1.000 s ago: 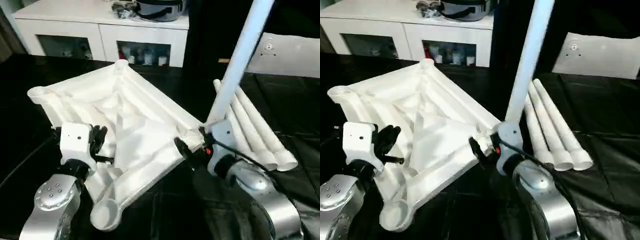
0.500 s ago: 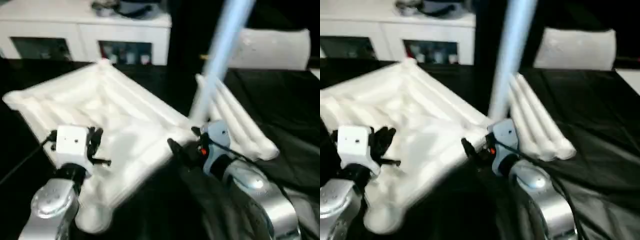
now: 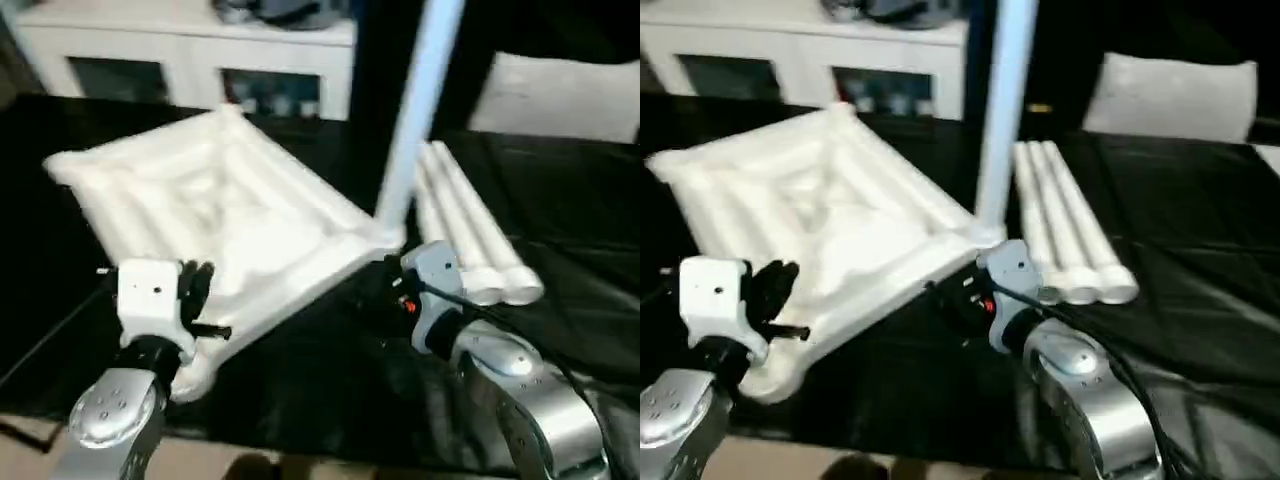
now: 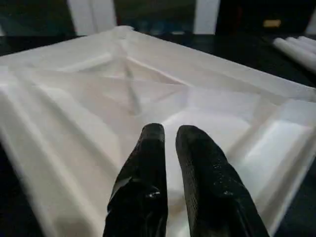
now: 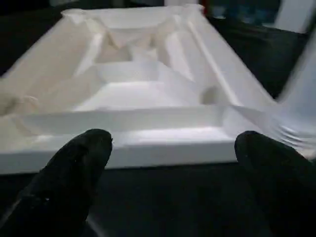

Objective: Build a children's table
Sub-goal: Rotate table base

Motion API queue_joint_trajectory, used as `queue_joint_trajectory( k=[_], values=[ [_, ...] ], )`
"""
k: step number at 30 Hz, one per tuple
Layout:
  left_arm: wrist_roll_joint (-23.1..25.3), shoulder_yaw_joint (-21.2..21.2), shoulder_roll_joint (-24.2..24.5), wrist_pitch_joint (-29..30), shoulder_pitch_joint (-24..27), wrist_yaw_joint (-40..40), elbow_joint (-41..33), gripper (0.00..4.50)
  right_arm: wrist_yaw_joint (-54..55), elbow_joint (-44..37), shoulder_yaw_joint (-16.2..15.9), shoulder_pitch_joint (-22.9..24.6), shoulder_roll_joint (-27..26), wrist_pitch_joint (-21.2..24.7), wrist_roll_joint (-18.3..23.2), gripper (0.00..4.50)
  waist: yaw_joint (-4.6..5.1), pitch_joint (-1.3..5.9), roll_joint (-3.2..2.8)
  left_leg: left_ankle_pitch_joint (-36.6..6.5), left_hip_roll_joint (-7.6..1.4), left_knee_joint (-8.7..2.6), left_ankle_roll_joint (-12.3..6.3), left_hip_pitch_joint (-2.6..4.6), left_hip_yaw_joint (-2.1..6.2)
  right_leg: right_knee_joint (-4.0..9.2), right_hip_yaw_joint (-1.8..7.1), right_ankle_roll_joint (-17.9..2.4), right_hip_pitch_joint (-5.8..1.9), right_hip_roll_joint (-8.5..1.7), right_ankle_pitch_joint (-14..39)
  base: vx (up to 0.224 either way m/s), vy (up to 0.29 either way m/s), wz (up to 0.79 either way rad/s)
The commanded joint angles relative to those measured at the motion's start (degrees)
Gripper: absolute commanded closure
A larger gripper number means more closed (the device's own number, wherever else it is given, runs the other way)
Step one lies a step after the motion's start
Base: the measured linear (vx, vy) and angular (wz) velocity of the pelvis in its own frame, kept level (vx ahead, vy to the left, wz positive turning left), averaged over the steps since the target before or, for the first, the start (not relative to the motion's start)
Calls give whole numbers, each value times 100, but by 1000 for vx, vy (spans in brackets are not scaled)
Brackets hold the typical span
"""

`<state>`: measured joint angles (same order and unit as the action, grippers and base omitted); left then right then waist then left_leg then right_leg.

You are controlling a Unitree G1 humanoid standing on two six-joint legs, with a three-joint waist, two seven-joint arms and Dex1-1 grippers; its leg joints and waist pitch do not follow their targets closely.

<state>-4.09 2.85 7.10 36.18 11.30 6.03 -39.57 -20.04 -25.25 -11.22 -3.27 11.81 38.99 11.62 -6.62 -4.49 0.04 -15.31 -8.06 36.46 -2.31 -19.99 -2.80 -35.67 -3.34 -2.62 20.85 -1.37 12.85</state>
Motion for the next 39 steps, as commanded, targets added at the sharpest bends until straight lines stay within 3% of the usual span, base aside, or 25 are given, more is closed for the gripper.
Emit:
queue_joint_trajectory(
  k=[1, 2, 3, 4, 5, 6, 7, 8, 9, 10, 11, 12, 13, 15, 16, 18, 20, 21, 22, 24, 25, 26, 28, 34, 39],
  values=[
    [46, 83, 83, -35, 46, -29, -74, 388, -12, 68, -47, -33, -33, -80, -1, 0, 47, 200, -101, -673, -343, -589, -15, 256, -8, 746, 238, -799, -45, -376, 2653, -100, 195, 11],
    [80, 111, 123, -5, 27, -48, -56, 388, -9, 148, -23, -66, -66, -93, 12, 0, 296, 172, -220, -2448, -794, -949, 100, 193, 143, 316, 82, -589, -2, -192, 1657, -126, 272, 15],
    [72, 140, 129, 26, -11, -56, -46, 388, -5, 199, -5, -89, -70, -107, 8, 0, 276, 195, -327, -3102, -897, -1063, 287, 147, 190, 127, 61, -544, -60, -207, 1169, -100, 180, 13],
    [68, 151, 131, 38, -25, -57, -43, 388, -3, 216, 2, -96, -71, -112, 6, 0, 327, 212, -322, -3448, -907, -1094, 531, 95, 212, 75, 87, -415, -102, -287, 369, -44, 135, 5],
    [46, 183, 141, 31, -41, -39, -21, 388, 11, 248, 4, -96, -80, -133, -7, 0, 354, 212, -296, -3337, -698, -985, 704, 75, 117, 244, 123, -374, -113, -385, 214, -34, 97, 0],
    [12, 212, 143, 13, -56, -15, 1, 388, 23, 272, 10, -94, -88, -147, -12, 0, 363, 188, -185, -3178, -511, -901, 849, 50, -15, 463, 191, -318, -124, -486, 849, -34, 97, 0],
    [-34, 284, 224, -58, -132, 73, 75, 388, 82, 398, 33, -134, -98, -152, -59, 0, 370, 167, -90, -3031, -395, -814, 949, 60, -128, 635, 249, -238, -56, -583, 1974, -24, 53, 2],
    [-154, 384, 229, -83, -147, 153, 162, 388, 135, 510, 8, -146, -122, -196, -115, 0, 364, 121, -135, -3043, -362, -790, 999, 65, -137, 687, 267, -169, 3, -618, 2501, 0, 0, 0],
    [-154, 384, 229, -83, -147, 153, 162, 357, 135, 510, 8, -146, -122, -196, -115, 0, 380, 147, -89, -2977, -340, -751, 1009, 78, -156, 745, 277, -105, 20, -649, 2879, 0, 0, 0],
    [-258, 470, 322, 55, -197, 265, 241, 357, 204, 626, -34, -171, -87, -200, -232, 0, 402, 185, -82, -2853, -334, -745, 1001, 39, -144, 764, 256, 26, -19, -668, 3291, 0, 0, 0],
    [-283, 481, 386, 133, -226, 317, 262, 357, 214, 657, -48, -188, -66, -197, -270, 0, 415, 215, -73, -2636, -339, -754, 1012, -25, -139, 742, 252, 74, -43, -666, 3188, 0, 0, 0],
    [-338, 482, 616, 282, -333, 517, 349, 347, 191, 709, -39, -242, -24, -174, -298, 0, 411, 218, -81, -2579, -339, -760, 1010, -34, -139, 741, 257, 79, -31, -656, 3109, 0, 0, 0],
    [-258, 475, 884, 347, -468, 661, 582, 320, 145, 755, -23, -310, 60, -114, -316, 0, 428, 244, 65, -2074, -321, -732, 873, -60, -200, 697, 288, 63, -25, -642, 2837, 0, 0, 0],
    [-196, 474, 1060, 381, -560, 749, 751, 313, 114, 786, -10, -355, 120, -71, -328, 0, 423, 278, 41, -1649, -316, -710, 805, -53, -249, 667, 309, -24, -10, -626, 2503, 0, 0, 0],
    [-85, 431, 1524, 507, -751, 1039, 1126, 311, 14, 913, -40, -477, 242, 73, -326, 0, 433, 297, 1, -1158, -347, -729, 753, -136, -272, 610, 279, -157, -60, -588, 1900, 0, 0, 0],
    [4, 374, 1932, 611, -819, 1281, 1328, 305, -45, 1049, -122, -587, 318, 78, -385, 0, 439, 307, -31, -1380, -335, -724, 779, -117, -292, 600, 275, -196, -35, -583, 2107, 0, 0, 0],
    [32, 416, 2513, 825, -859, 1621, 1568, 321, -53, 1338, -215, -737, 355, 48, -500, 0, 448, 355, 9, -1390, -344, -697, 839, -122, -293, 561, 279, -274, -39, -616, 2153, 0, 0, 0],
    [25, 429, 2574, 832, -867, 1665, 1604, 331, -41, 1385, -223, -759, 348, 50, -517, 0, 443, 371, 30, -1175, -368, -690, 821, -110, -317, 530, 284, -405, -30, -604, 1787, 0, 0, 0],
    [-21, 462, 2763, 835, -916, 1784, 1731, 331, 13, 1530, -268, -833, 316, 61, -599, 0, 440, 380, 15, -1047, -372, -689, 819, -113, -330, 510, 283, -484, -38, -594, 1562, 0, 0, 0],
    [-86, 461, 2865, 883, -945, 1873, 1801, 342, 51, 1600, -287, -874, 291, 60, -640, 0, 418, 428, -16, -544, -390, -663, 809, -104, -376, 417, 278, -749, -82, -578, 589, 0, 0, 0],
    [-61, 405, 3000, 877, -1011, 1967, 1952, 358, 74, 1692, -315, -934, 278, 97, -664, 0, 419, 437, 31, -414, -393, -653, 793, -98, -391, 399, 275, -798, -85, -571, 370, 0, 0, 0],
    [-37, 361, 3093, 869, -1060, 2035, 2062, 369, 88, 1753, -334, -976, 272, 128, -674, 0, 413, 444, 2, -263, -372, -646, 775, -104, -403, 357, 268, -870, -97, -556, 119, 0, 0, 0],
    [-62, 287, 3204, 874, -1119, 2167, 2178, 377, 96, 1819, -348, -1025, 275, 167, -691, 0, 400, 433, 7, -305, -384, -653, 792, -89, -415, 360, 266, -891, -105, -561, 117, 0, 0, 0],
    [-52, -274, 3591, 625, -1508, 2924, 2768, 424, 98, 2629, -416, -1435, 18, -168, -805, 0, 342, 380, 32, -1104, -410, -705, 929, -33, -434, 458, 304, -720, -38, -622, 1315, 0, 0, 0],
    [13, -722, 3908, 680, -1580, 3392, 2906, 444, 224, 3163, -385, -1730, -191, -440, -846, 0, 336, 388, 44, -1117, -412, -710, 962, -35, -435, 441, 311, -709, -24, -615, 1401, 0, 0, 0]
  ],
)
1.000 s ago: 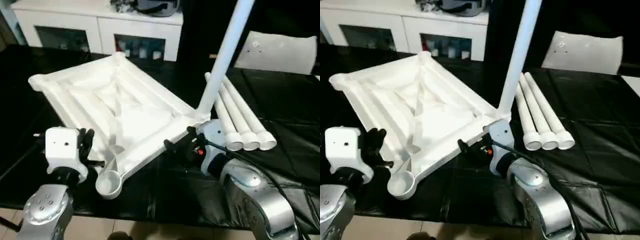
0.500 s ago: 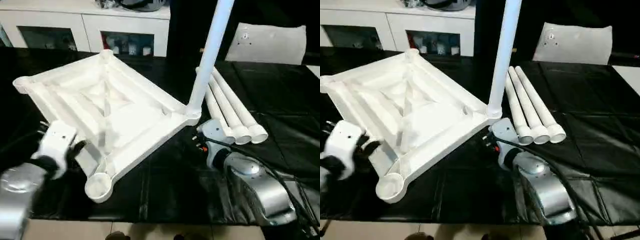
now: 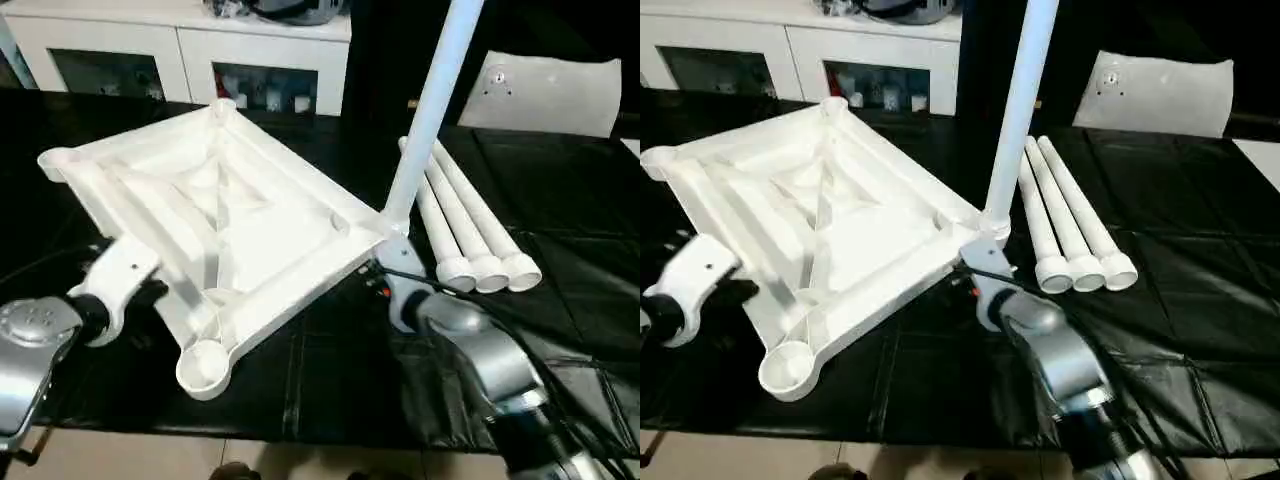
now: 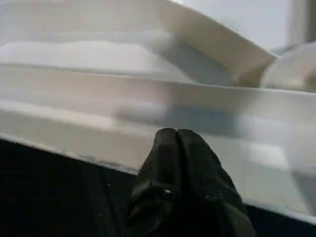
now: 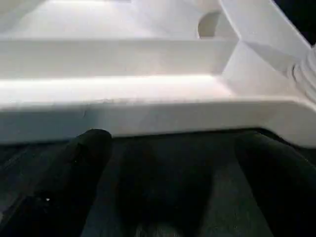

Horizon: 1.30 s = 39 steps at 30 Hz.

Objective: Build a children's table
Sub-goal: Rotate table base

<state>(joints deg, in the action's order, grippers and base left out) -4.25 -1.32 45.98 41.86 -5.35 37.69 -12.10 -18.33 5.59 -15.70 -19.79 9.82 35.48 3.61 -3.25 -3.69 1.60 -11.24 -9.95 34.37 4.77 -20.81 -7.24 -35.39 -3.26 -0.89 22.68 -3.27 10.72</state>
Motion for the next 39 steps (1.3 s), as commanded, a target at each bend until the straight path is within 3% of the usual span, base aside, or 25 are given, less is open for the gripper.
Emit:
queue_joint_trajectory(
  k=[1, 6, 8, 11, 13, 14, 17, 21, 25, 29, 34, 37, 39],
  values=[
    [0, -494, 150, 92, 54, 503, 199, 444, 98, 316, 142, -231, -126, -165, 0, 0, 2, 309, -115, -1511, -220, -502, 262, 48, 8, 406, 304, -889, -212, -418, 1579, 0, 0, 0],
    [-382, -878, 262, 167, 82, 1254, -139, 444, 185, 885, 252, -557, -353, -447, -18, 0, 20, 305, -102, -1543, -215, -508, 309, 44, -10, 397, 328, -896, -215, -426, 1685, 0, 0, 0],
    [-659, -1204, 369, 321, 137, 1723, -479, 444, 211, 1114, 318, -696, -450, -592, 14, 0, 49, 312, -86, -1626, -217, -515, 310, 29, -16, 392, 343, -886, -211, -441, 1955, 0, 0, 0],
    [-705, -1344, 380, 348, 135, 1838, -553, 444, 214, 1178, 318, -734, -458, -622, 7, 0, 104, 307, -84, -1656, -205, -496, 284, 33, -41, 416, 362, -830, -197, -417, 2119, 0, 0, 0],
    [-780, -1558, 182, 388, -6, 1964, -644, 444, 215, 1364, 327, -820, -502, -760, -21, 0, 108, 313, -129, -1623, -206, -486, 277, 47, -49, 412, 366, -842, -184, -406, 2051, 0, 0, 0],
    [-817, -1584, 107, 404, -50, 1978, -665, 444, 212, 1401, 330, -837, -512, -792, -26, 0, 117, 310, -122, -1667, -202, -474, 289, 72, -70, 430, 370, -867, -161, -393, 2047, 0, 0, 0],
    [-972, -1551, -86, 464, -144, 1985, -701, 444, 210, 1456, 346, -877, -526, -830, -33, 0, 101, 327, -134, -1556, -197, -471, 302, 71, -82, 398, 371, -963, -193, -382, 1729, 0, 0, 0],
    [-1046, -1415, -811, 405, -695, 1575, -364, 444, 208, 1656, 431, -1020, -561, -976, -57, 0, 91, 353, -135, -1372, -173, -439, 278, 73, -107, 388, 362, -1017, -209, -363, 1469, 0, 0, 0],
    [-972, -1429, -1114, 426, -955, 1429, -153, 444, 201, 1703, 468, -1054, -568, -1023, -69, 0, 95, 373, -112, -1173, -173, -428, 238, 35, -102, 380, 357, -971, -256, -362, 1352, 0, 0, 0],
    [-879, -1525, -1598, 409, -1289, 1158, 183, 444, 210, 1774, 532, -1084, -566, -1090, -107, 0, 77, 386, -135, -984, -173, -411, 227, 34, -115, 353, 352, -1059, -270, -343, 978, 0, 0, 0],
    [-345, -1249, -2431, -166, -1723, -176, 1259, 444, 446, 1691, 812, -1265, -494, -1365, -140, 0, 65, 405, -147, -1033, -176, -398, 195, 22, -98, 375, 344, -1039, -309, -369, 1004, 0, 0, 0],
    [-275, -1165, -2504, -410, -1726, -384, 1265, 444, 392, 1563, 894, -1409, -347, -1295, -152, 0, 64, 406, -115, -969, -182, -389, 153, 17, -99, 370, 339, -1026, -316, -357, 952, 0, 0, 0],
    [-365, -1010, -2546, -482, -1651, -396, 1056, 427, 576, 1614, 1075, -1614, -313, -1175, -169, 0, 60, 404, -125, -945, -185, -384, 157, 29, -107, 363, 338, -1007, -298, -355, 987, 0, 0, 0]
  ],
)
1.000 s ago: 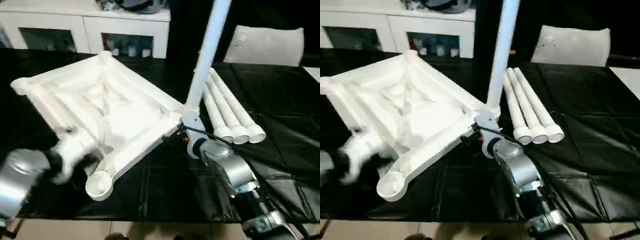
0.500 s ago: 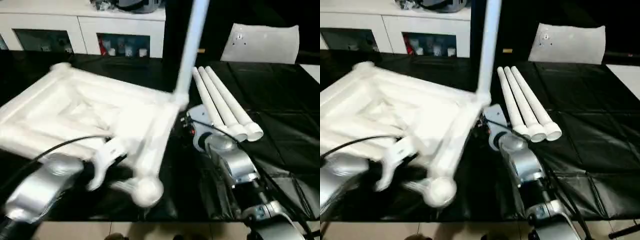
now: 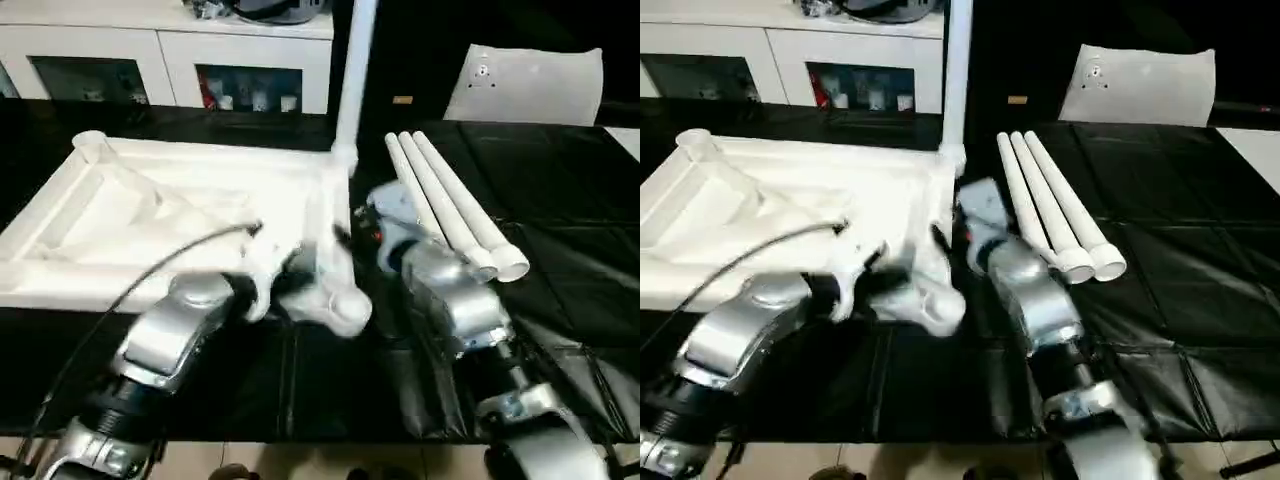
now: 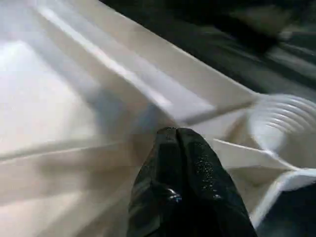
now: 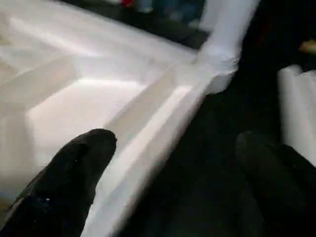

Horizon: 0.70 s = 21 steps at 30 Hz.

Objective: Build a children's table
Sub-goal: Rotate table base

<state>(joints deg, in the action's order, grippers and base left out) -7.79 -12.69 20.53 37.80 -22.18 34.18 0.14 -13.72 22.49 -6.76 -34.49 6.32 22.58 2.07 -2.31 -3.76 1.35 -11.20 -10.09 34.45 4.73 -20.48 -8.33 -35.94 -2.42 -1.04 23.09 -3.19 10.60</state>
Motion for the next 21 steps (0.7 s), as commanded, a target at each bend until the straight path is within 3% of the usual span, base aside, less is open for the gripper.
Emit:
queue_joint_trajectory(
  k=[1, 3, 5, 7, 8, 9, 10, 11, 12, 13, 14, 15, 21],
  values=[
    [-11, 127, -1, -75, 32, -45, -168, 416, 116, -76, 181, -143, 37, 114, -15, 0, -25, 413, -93, -926, -168, -389, 165, -7, 0, 417, 251, -998, -338, -356, 977, 0, 0, 0],
    [-110, 298, 124, 18, 250, 56, -711, 404, 605, 300, 527, -556, 25, 297, -42, 0, 3, 417, -99, -927, -182, -404, 222, -18, 16, 382, 237, -1047, -342, -360, 930, 0, 0, 0],
    [-150, 335, 220, 25, 358, 112, -933, 396, 645, 487, 574, -720, 59, 460, -23, 0, 6, 409, -105, -993, -173, -385, 215, 15, -8, 396, 244, -1064, -299, -342, 910, 0, 0, 0],
    [-226, 393, 467, -52, 617, 233, -1489, 375, 706, 1059, 678, -1163, 178, 879, 54, 0, 21, 405, -102, -1053, -167, -390, 197, 1, -2, 379, 236, -1092, -316, -340, 933, 0, 0, 0],
    [-226, 393, 467, -52, 617, 233, -1489, 363, 706, 1059, 678, -1163, 178, 879, 54, 0, 33, 396, -113, -1101, -166, -391, 209, -1, -4, 387, 232, -1106, -310, -334, 974, 0, 0, 0],
    [-311, 421, 633, -39, 806, 341, -1908, 356, 712, 1549, 650, -1485, 285, 1163, -3, 0, 36, 397, -89, -1130, -167, -378, 226, 12, -10, 375, 231, -1118, -300, -330, 995, 0, 0, 0],
    [-348, 415, 722, -12, 902, 411, -2119, 347, 645, 1747, 649, -1599, 330, 1176, -2, 0, 29, 399, -104, -1152, -169, -382, 233, 12, -5, 369, 228, -1138, -303, -340, 1021, 0, 0, 0],
    [-366, 402, 771, 15, 951, 453, -2248, 336, 587, 1868, 660, -1666, 359, 1153, 13, 0, 38, 400, -73, -1168, -179, -382, 229, 4, -9, 372, 226, -1152, -302, -350, 1041, 0, 0, 0],
    [-396, 389, 817, 72, 1015, 501, -2397, 336, 622, 2021, 685, -1739, 381, 1098, -9, 0, 14, 386, -96, -1173, -182, -370, 222, 7, -25, 378, 234, -1132, -278, -351, 1074, 0, 0, 0],
    [-440, 371, 841, 148, 1068, 535, -2531, 327, 670, 2176, 741, -1804, 396, 1060, 1, 0, 19, 383, -65, -1147, -176, -373, 209, -1, -35, 386, 235, -1121, -283, -341, 1072, 0, 0, 0],
    [-440, 371, 841, 148, 1068, 535, -2531, 319, 670, 2176, 741, -1804, 396, 1060, 1, 0, 6, 378, -82, -1148, -180, -375, 218, 0, -38, 383, 234, -1109, -280, -347, 1115, 0, 0, 0],
    [-518, 283, 897, 351, 1165, 585, -2830, 311, 762, 2528, 842, -1939, 426, 995, -41, 0, 9, 384, -9, -1143, -182, -371, 208, -5, -49, 384, 237, -1078, -287, -353, 1180, 0, 0, 0],
    [-490, 123, 1012, 574, 1232, 471, -3132, 270, 940, 3157, 961, -2156, 509, 1155, -27, 0, 9, 377, -24, -1096, -166, -356, 217, -20, -57, 384, 229, -989, -274, -347, 1342, 0, 0, 0]
  ],
)
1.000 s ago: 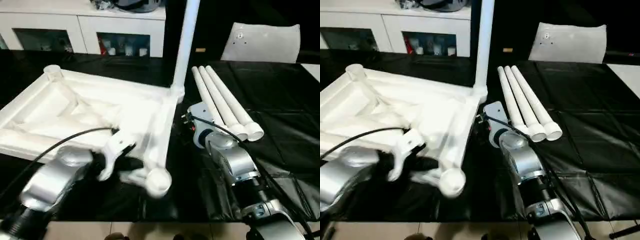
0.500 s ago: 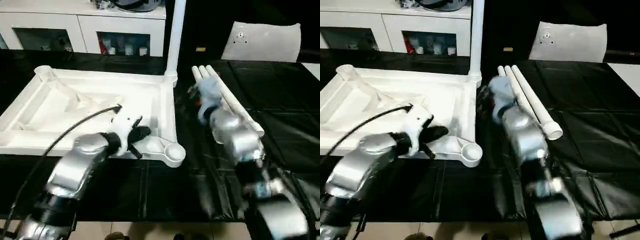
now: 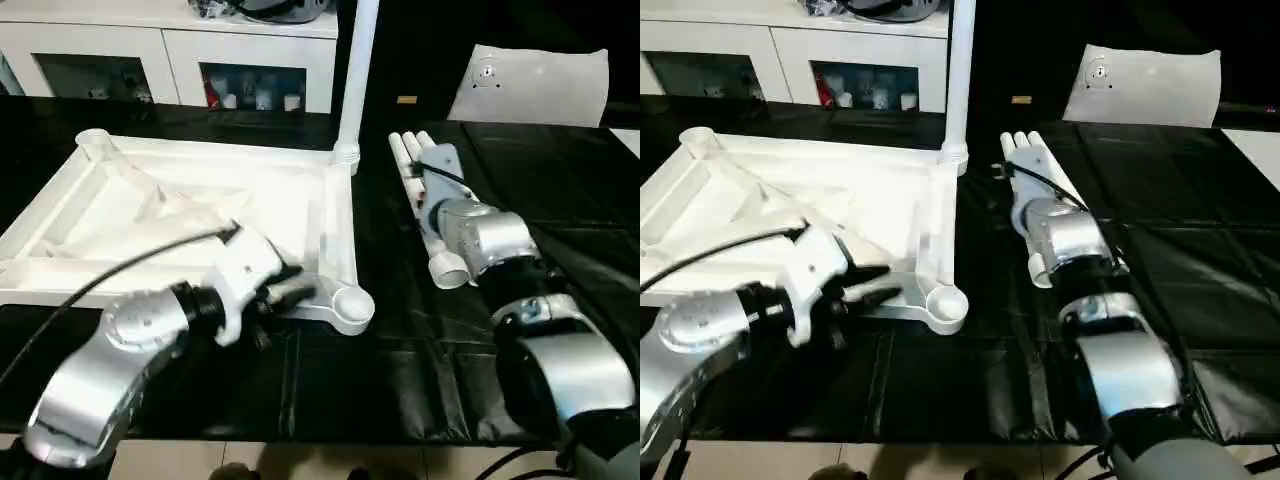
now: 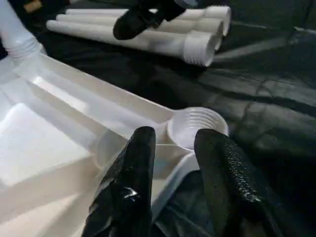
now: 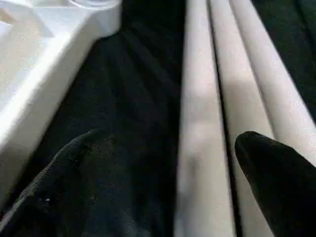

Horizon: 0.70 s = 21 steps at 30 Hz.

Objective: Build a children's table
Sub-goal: Rotate table base, then pick table leg

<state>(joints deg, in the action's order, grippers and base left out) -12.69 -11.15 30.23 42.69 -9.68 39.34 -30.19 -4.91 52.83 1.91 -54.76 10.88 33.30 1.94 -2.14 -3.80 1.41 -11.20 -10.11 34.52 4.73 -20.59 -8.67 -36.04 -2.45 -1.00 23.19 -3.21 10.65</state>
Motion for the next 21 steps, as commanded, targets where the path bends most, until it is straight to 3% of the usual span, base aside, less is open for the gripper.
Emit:
queue_joint_trajectory(
  k=[1, 7, 8, 12, 13, 21],
  values=[
    [-15, -43, 70, 111, 5, -37, -148, 270, 64, 263, 132, -173, 62, 84, 26, 0, -7, 381, -28, -1088, -161, -363, 212, -15, -23, 395, 233, -984, -289, -344, 1333, 0, 0, 0],
    [36, -133, 142, 222, 50, -16, -259, 270, 117, 856, 299, -293, 92, 42, 129, 0, -3, 400, -45, -1033, -166, -346, 194, -33, -21, 382, 220, -1014, -284, -346, 1264, 0, 0, 0],
    [35, -153, 147, 259, 42, -47, -270, 270, 83, 1009, 382, -324, 88, 28, 173, 0, -7, 404, -73, -984, -165, -341, 195, -42, -18, 367, 220, -1046, -285, -348, 1182, 0, 0, 0],
    [15, -172, 168, 302, 21, -69, -271, 270, -38, 1180, 493, -359, 84, 59, 291, 0, -6, 404, -68, -959, -165, -336, 162, -50, -24, 360, 214, -1121, -290, -339, 1024, 0, 0, 0],
    [6, -174, 178, 318, 17, -76, -272, 263, -125, 1257, 490, -388, 87, 77, 302, 30, -7, 408, -70, -976, -168, -335, 155, -45, -22, 356, 211, -1137, -290, -340, 1025, 0, 0, 0],
    [-27, -159, 195, 386, -6, -88, -282, 263, -407, 1616, 586, -546, 133, 203, 361, 85, -10, 401, -66, -1046, -177, -331, 144, -42, -20, 355, 207, -1220, -289, -355, 1089, 0, 0, 0]
  ],
)
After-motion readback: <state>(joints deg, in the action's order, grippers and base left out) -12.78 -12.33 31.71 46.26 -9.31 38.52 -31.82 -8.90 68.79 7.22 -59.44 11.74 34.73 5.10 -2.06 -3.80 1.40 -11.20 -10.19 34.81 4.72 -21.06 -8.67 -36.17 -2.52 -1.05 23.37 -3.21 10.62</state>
